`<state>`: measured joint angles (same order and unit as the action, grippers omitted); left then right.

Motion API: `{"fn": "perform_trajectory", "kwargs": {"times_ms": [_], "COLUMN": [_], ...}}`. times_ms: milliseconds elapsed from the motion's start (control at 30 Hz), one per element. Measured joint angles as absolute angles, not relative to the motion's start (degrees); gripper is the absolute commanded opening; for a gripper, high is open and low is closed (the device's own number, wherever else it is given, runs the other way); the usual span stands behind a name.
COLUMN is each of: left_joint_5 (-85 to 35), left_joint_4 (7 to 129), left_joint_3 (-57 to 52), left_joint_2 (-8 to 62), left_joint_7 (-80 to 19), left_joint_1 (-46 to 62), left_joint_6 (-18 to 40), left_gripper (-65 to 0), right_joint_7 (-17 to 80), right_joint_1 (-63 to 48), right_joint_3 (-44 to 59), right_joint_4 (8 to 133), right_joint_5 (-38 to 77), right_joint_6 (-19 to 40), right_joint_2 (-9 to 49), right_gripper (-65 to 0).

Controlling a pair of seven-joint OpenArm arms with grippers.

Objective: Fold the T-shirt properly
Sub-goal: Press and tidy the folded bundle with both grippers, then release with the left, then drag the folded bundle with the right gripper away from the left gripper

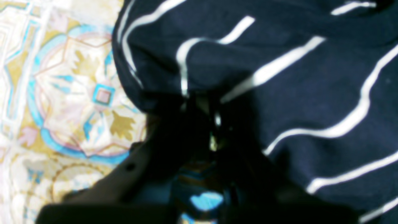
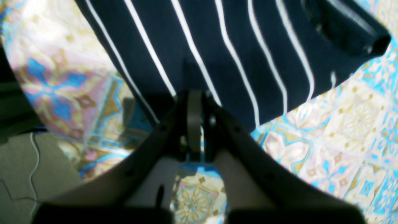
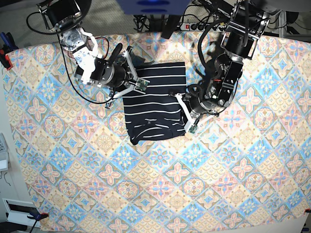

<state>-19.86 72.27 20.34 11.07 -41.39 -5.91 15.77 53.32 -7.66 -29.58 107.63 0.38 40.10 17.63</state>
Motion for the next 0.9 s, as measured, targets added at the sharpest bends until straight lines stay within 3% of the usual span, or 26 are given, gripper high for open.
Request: {"fn": "perform_trajectory", "kwargs": {"times_ms": [100,233,433,633,900], "left_joint_5": [-19.77,-19.73,-19.94,-19.73,-19.9], "left_joint_4": [78.85,85.95,92.64,97.69,98.48], "left_joint_3": [13.89,-1.02,-13.67,-20.69,-22.65], "left_joint_2": [10.57,10.96,10.15,8.38,6.39], "left_joint_7": [-42.26,-42.02,-42.15,-42.11,-42.09], "left_joint_1": [-0.51,5.17,12.21,15.97,16.69], "left_joint_6": [16.45,15.59,16.29,15.84,16.23], "left_gripper": [-65.0,-65.0,-65.0,-65.0,-65.0], "right_joint_7": [53.56,53.58,52.73,50.52,40.6], "right_joint_1": [-7.75,-7.55,-4.16,-4.75,-1.43], "right_joint_3": [-29.91,-30.17,-34.76,-35.38,-34.81], "right_joint_4": [108.81,109.01,106.56,96.42,80.44], "right_joint_5": [0.03,0.36,0.4,-0.01,-0.54], "right_joint_6": [40.01,40.14,40.21,39.86,39.4], "right_joint_2": [16.78,11.22,4.29,-2.15,-2.85], "right_gripper": [-63.5,-63.5,-63.5,-63.5,-63.7]}}
